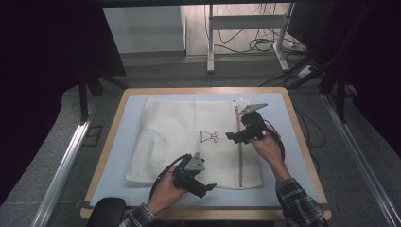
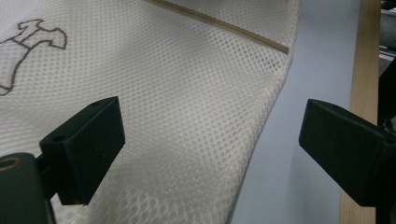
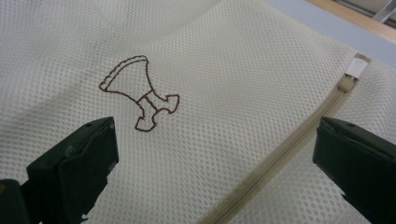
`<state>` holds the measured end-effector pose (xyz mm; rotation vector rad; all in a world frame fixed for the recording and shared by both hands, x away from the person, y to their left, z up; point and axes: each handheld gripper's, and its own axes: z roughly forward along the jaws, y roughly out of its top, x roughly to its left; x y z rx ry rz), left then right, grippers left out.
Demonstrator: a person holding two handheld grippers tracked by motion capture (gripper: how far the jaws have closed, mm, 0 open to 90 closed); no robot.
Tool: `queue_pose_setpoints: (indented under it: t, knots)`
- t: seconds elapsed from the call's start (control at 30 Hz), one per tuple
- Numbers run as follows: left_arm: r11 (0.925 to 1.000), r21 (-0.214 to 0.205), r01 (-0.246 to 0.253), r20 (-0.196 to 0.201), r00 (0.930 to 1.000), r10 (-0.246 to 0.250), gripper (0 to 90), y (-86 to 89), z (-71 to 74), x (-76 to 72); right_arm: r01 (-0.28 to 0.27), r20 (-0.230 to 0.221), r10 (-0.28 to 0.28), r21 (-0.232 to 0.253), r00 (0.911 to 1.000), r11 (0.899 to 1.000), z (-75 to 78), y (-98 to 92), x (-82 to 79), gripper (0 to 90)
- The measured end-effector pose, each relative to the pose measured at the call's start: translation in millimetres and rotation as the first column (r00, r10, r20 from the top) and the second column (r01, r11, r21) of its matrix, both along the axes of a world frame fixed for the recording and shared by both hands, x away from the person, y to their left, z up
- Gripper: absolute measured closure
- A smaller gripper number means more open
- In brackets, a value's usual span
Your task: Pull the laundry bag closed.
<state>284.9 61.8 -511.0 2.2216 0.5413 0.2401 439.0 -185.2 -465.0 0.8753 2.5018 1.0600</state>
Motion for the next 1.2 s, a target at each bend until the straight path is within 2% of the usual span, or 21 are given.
queue_pose_setpoints:
  t: [0.23, 0.27, 0.3, 0.47, 0.57, 0.7, 0.93, 1.2]
  knots:
    - [0.9997, -0.001, -0.024, 0.008, 0.9997, 0.024, 6.7, 10.3, 1.3, 0.4, -0.005, 0.020, 0.004, 0.005, 0.9998, 1.000, 0.2, -3.0, -10.3, 0.2]
    - [0.9992, -0.017, -0.036, 0.002, 0.9994, 0.036, 6.7, 10.5, 0.8, -0.3, -0.006, 0.021, 0.005, 0.009, 0.9998, 1.000, 0.3, -2.7, -11.8, 0.2]
    - [0.9996, 0.002, -0.029, 0.008, 0.9996, 0.029, 6.7, 12.6, 1.7, 0.1, -0.007, 0.026, 0.006, 0.009, 0.9996, 1.000, 0.3, -2.5, -13.3, 0.2]
    - [0.9993, 0.012, -0.037, 0.020, 0.9991, 0.037, 6.8, 14.8, 1.9, -3.0, -0.015, 0.044, 0.015, 0.004, 0.9989, 1.000, -1.1, -2.2, -21.4, 0.2]
    - [0.9988, 0.031, -0.038, 0.030, 0.9988, 0.037, 6.7, 16.0, 1.1, -4.0, -0.025, 0.052, 0.025, -0.002, 0.9984, 1.000, -3.0, -3.0, -25.7, 0.1]
    - [0.9983, 0.032, -0.049, 0.032, 0.9983, 0.048, 6.7, 18.6, 0.1, -4.6, -0.030, 0.060, 0.031, -0.006, 0.9977, 1.000, -4.6, -3.6, -31.4, 0.1]
    - [0.9976, 0.027, -0.063, 0.037, 0.9974, 0.062, 6.6, 25.0, 1.4, -4.5, -0.032, 0.082, 0.029, 0.041, 0.9962, 0.999, -2.8, -0.5, -46.5, 0.1]
    - [0.9964, 0.019, -0.082, 0.034, 0.9961, 0.082, 6.2, 31.5, 1.9, -6.5, -0.056, 0.074, 0.053, 0.035, 0.9959, 0.998, -7.1, 2.2, -60.5, 0.2]
